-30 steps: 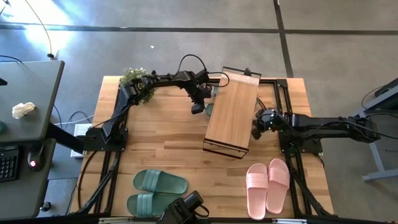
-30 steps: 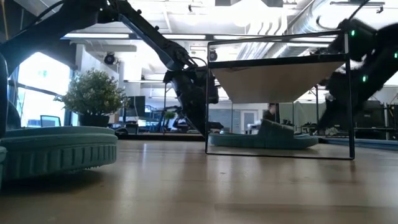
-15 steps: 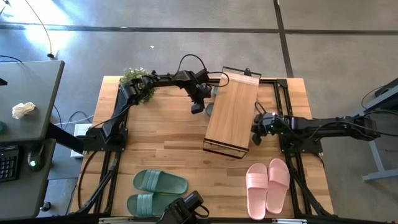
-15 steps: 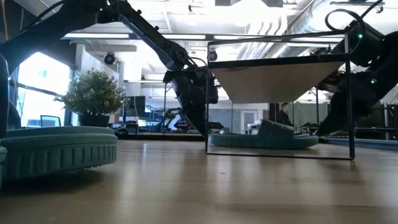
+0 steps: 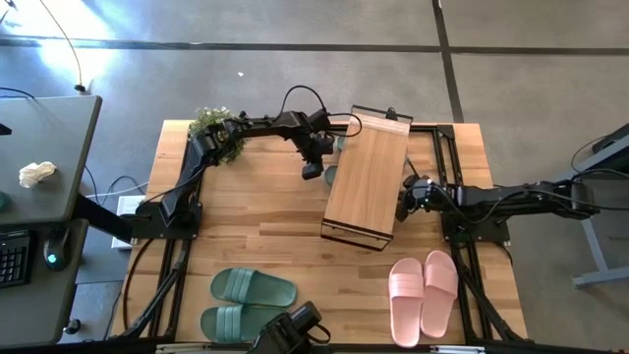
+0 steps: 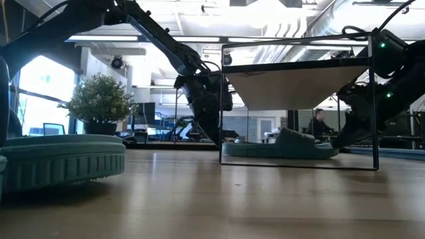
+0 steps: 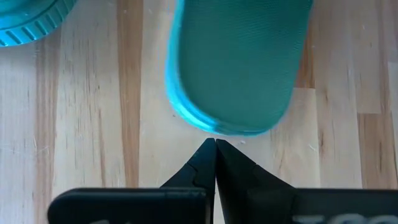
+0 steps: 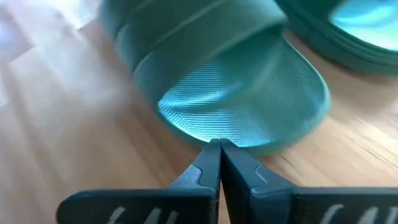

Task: Pick and place slides into the shelf
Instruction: Adjust the green slides under the shelf

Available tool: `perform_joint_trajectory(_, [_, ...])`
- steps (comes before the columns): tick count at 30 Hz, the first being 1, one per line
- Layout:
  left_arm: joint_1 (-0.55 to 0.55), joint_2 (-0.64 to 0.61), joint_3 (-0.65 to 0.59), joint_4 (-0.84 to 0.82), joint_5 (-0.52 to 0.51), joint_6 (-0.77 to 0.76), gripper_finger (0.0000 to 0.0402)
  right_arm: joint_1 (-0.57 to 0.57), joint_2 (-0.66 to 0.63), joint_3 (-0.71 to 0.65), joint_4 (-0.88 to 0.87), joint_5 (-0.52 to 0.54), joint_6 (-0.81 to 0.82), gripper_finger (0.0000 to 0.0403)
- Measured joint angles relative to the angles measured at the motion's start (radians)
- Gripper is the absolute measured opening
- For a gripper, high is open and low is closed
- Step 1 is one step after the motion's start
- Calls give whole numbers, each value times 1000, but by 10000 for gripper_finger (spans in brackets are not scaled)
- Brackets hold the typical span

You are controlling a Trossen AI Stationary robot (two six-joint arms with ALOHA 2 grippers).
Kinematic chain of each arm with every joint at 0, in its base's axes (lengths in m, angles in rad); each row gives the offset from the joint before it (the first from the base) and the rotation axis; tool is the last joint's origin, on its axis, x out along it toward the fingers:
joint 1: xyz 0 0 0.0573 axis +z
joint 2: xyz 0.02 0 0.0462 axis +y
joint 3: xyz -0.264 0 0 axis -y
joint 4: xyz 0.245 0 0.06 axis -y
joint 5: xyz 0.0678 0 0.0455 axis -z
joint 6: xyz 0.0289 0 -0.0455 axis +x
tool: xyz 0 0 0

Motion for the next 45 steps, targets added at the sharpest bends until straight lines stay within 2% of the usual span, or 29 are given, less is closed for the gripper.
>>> perform_joint_trajectory(4, [0,0,0,1,0,0,0,0,37,1,-6,61,60,0])
perform_joint_trajectory(12, [0,0,0,12,2,-17,0,0,56,2,-5,111,110,0])
perform_joint_trajectory(18, [3,0,0,0,11,-14,0,0,56,2,0,100,117,0])
perform_joint_trajectory(22, [27,-9,33,-107,-12,30,0,0,55,2,0,87,117,0])
perform_joint_trajectory(28, [61,-95,80,-279,-71,163,0,0,55,1,1,71,117,0])
perform_joint_trajectory(31, [47,-158,76,-382,-37,317,0,0,55,1,1,66,117,0])
perform_joint_trajectory(34, [17,-194,45,-434,48,456,0,0,55,1,1,62,117,0])
perform_joint_trajectory(38, [-30,-203,-46,-402,196,543,0,0,56,0,0,42,119,0])
perform_joint_trajectory(45, [-101,-201,-235,-58,255,541,0,1,56,0,1,41,118,0])
